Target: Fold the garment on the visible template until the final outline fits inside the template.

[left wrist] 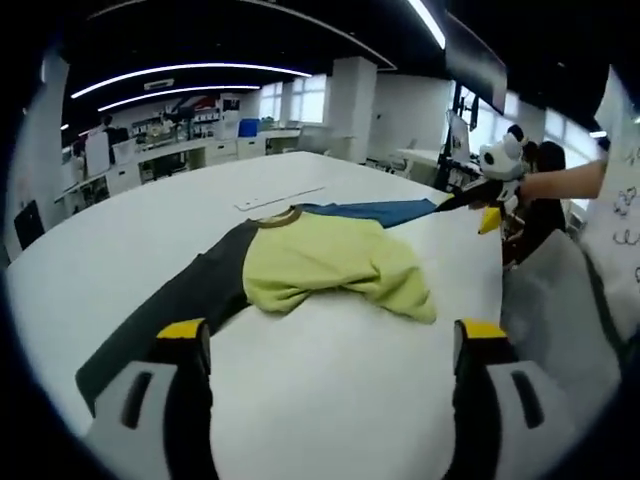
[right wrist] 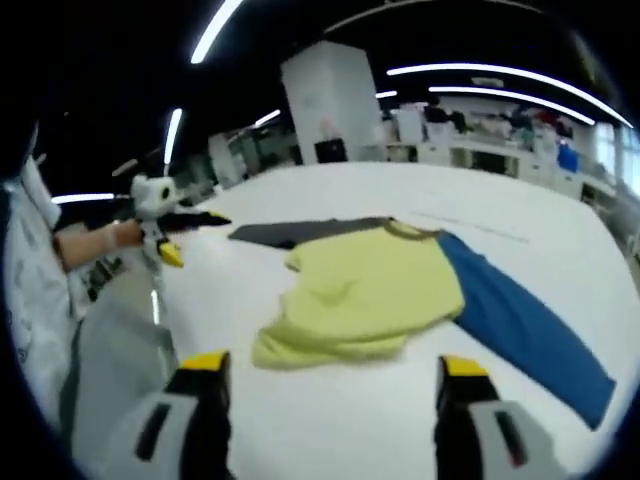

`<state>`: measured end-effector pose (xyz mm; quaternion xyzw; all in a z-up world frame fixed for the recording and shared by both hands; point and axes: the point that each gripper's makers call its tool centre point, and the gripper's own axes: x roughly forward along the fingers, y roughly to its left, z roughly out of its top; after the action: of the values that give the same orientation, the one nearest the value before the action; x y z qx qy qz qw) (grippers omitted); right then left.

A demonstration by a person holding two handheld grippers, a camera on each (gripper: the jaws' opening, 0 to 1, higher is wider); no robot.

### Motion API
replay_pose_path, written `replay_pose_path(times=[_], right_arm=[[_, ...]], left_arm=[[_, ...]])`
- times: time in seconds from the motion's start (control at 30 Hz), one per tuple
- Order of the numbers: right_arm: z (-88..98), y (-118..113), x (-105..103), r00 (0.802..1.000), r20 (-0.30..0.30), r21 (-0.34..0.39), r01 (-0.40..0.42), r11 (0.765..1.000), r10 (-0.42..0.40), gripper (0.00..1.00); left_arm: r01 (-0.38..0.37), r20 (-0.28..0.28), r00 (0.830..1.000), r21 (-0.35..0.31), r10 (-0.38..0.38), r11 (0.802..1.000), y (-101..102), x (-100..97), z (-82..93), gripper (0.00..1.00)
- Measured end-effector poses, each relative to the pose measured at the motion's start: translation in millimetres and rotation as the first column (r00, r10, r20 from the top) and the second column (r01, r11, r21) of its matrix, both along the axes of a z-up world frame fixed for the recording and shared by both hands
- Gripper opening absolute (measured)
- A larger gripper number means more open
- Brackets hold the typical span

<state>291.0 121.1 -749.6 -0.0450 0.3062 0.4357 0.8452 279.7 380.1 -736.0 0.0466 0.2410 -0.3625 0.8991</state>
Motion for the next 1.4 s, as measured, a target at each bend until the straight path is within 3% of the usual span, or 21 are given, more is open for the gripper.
replay_pose_path(times=[0.13,0.23,0.33,0.47,0.57,0.67,0.8,1.0,1.07,1.17,1.4], right_arm=[[1.5,11.3,-5.8,0.998,0.022,-0.04,-0.062,0.997,0.063,0.75],[-2.4,22.0,-9.9,0.982,0.075,-0.155,-0.158,0.975,0.172,0.68],[-4.7,39.1,-15.3,0.958,0.104,-0.209,-0.243,0.947,0.269,0.61],[-10.9,60.4,-26.6,0.913,0.137,-0.298,-0.332,0.895,0.384,0.5],[-22.2,75.5,-37.8,0.884,0.138,-0.34,-0.381,0.86,0.447,0.48],[-36.2,84.0,-45.7,0.83,0.147,-0.419,-0.44,0.794,0.538,0.45],[-53.8,86.1,-49.4,0.795,0.104,-0.477,-0.487,0.732,0.597,0.42],[-72.6,97.4,-46.9,0.774,0.077,-0.5,-0.516,0.695,0.629,0.29],[-78.5,99.5,-45.3,0.779,0.064,-0.504,-0.514,0.694,0.623,0.29],[-89.2,99.1,-37.7,0.765,0.07,-0.551,-0.505,0.665,0.64,0.24],[-97.3,100.2,-21.8,0.785,0.092,-0.575,-0.461,0.676,0.613,0.03]], left_arm=[[-0.003,0.001,1.0,-0.002,0.003,1.0,-2.3,-1.5,-1.2,0.98],[-0.027,0.002,1.0,-0.04,0.027,0.999,-5.7,-0.7,1.1,0.98],[-0.035,0.004,0.999,-0.038,0.036,0.999,-6.2,-1.1,-1.6,0.97],[-0.036,-0.005,0.999,-0.023,0.036,0.999,-5.7,-4.8,-7.3,0.96],[-0.06,-0.014,0.998,-0.047,0.059,0.997,-4.1,-5.4,-9.0,0.96],[-0.056,-0.014,0.998,-0.046,0.056,0.997,-6.7,-9.1,-9.1,0.96],[-0.044,-0.021,0.999,-0.008,0.044,0.999,-5.8,-13.3,-14.9,0.95],[-0.051,-0.04,0.998,-0.017,0.05,0.999,-6.8,-19.4,-22.6,0.95],[-0.048,-0.045,0.998,-0.012,0.048,0.999,-7.5,-22.5,-23.8,0.94],[-0.05,-0.054,0.997,-0.019,0.049,0.999,-7.0,-26.0,-24.4,0.93],[-0.064,-0.062,0.996,-0.021,0.062,0.998,-6.6,-29.4,-24.8,0.93]])
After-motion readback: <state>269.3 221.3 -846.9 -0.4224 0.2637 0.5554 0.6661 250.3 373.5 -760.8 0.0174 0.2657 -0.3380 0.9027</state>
